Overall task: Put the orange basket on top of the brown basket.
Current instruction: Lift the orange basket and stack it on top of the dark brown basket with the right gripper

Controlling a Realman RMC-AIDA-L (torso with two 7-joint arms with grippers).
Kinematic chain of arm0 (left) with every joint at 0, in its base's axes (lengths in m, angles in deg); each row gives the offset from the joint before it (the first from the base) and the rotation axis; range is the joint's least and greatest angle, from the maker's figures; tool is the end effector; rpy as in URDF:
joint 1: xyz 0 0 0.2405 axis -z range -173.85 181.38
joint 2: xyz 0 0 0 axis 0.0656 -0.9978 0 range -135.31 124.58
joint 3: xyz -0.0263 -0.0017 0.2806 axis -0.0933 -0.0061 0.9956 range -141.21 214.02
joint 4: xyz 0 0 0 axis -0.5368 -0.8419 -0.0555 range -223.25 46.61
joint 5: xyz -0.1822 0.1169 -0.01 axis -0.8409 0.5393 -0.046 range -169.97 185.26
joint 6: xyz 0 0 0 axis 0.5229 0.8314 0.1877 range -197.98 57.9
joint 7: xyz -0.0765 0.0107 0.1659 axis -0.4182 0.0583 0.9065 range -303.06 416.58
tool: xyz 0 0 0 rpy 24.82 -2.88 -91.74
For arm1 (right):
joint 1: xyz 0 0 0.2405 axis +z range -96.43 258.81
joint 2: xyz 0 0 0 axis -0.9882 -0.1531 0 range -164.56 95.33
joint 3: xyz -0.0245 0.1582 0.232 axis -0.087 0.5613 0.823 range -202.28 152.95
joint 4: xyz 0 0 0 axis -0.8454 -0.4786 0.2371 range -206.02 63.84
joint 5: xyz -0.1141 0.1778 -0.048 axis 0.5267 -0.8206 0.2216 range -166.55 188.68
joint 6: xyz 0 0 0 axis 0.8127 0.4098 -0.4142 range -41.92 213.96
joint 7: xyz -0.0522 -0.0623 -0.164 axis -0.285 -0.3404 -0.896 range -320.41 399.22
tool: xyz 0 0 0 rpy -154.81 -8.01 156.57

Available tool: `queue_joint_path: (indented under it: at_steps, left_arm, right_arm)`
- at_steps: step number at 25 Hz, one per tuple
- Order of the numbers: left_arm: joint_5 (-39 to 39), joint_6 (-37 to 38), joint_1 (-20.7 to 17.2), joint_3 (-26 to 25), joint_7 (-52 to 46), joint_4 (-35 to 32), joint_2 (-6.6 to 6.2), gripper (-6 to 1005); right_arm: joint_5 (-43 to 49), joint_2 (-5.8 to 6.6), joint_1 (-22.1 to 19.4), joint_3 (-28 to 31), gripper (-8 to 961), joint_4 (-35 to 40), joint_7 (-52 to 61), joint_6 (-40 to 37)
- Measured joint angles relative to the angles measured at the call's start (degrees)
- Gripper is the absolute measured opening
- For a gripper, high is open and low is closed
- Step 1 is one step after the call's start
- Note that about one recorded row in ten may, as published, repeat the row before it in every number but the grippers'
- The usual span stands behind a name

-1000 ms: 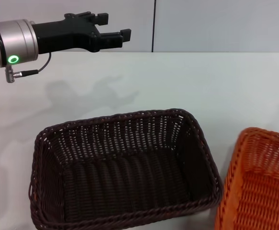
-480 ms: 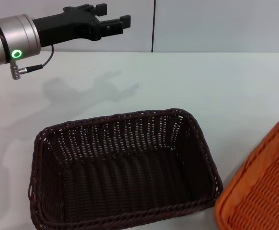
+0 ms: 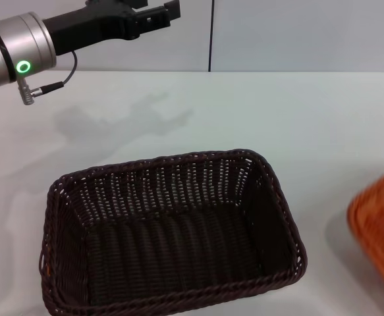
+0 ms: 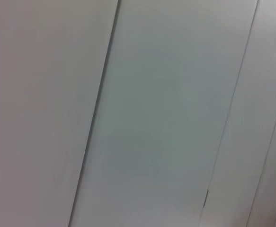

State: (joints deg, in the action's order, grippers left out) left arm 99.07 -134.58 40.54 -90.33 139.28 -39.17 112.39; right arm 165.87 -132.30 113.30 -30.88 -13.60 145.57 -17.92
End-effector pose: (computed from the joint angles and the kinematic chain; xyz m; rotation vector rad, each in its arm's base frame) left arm -0.1737 0.4741 0.0176 -2.3274 -0.6526 -0.9236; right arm 0.3906 0.3415 0.2224 -2.1805 1.1915 0.0634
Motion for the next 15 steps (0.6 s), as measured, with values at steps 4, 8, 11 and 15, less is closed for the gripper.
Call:
queue_joint_path:
  at_steps: [4,8,11,15]
  left_arm:
    - [-0.08,0.20,0.03,0.00,0.00,0.00,0.03,836]
    - [-0.82,0.26,-0.70,0.00,0.01,-0.78,0.03,836]
    - [-1.04,0.68,-0.71,0.00,0.01,-1.69,-0.05,836]
    - [-0.92,1.03,-0.26,0.00,0.01,-2.77,-0.28,836]
  right_arm:
    - [-15.15,-0.17,-3.77,5.65,118,-2.52,1.04,2.75]
    - [-35.43,-0.19,-8.26,6.27,118,-14.29,1.64,3.71]
    - [-43.10,-0.11,-9.53,6.01,118,-20.65,1.55,3.79]
    - [-47.74,-2.73,-9.67,6.32,118,-24.11,1.33,3.64]
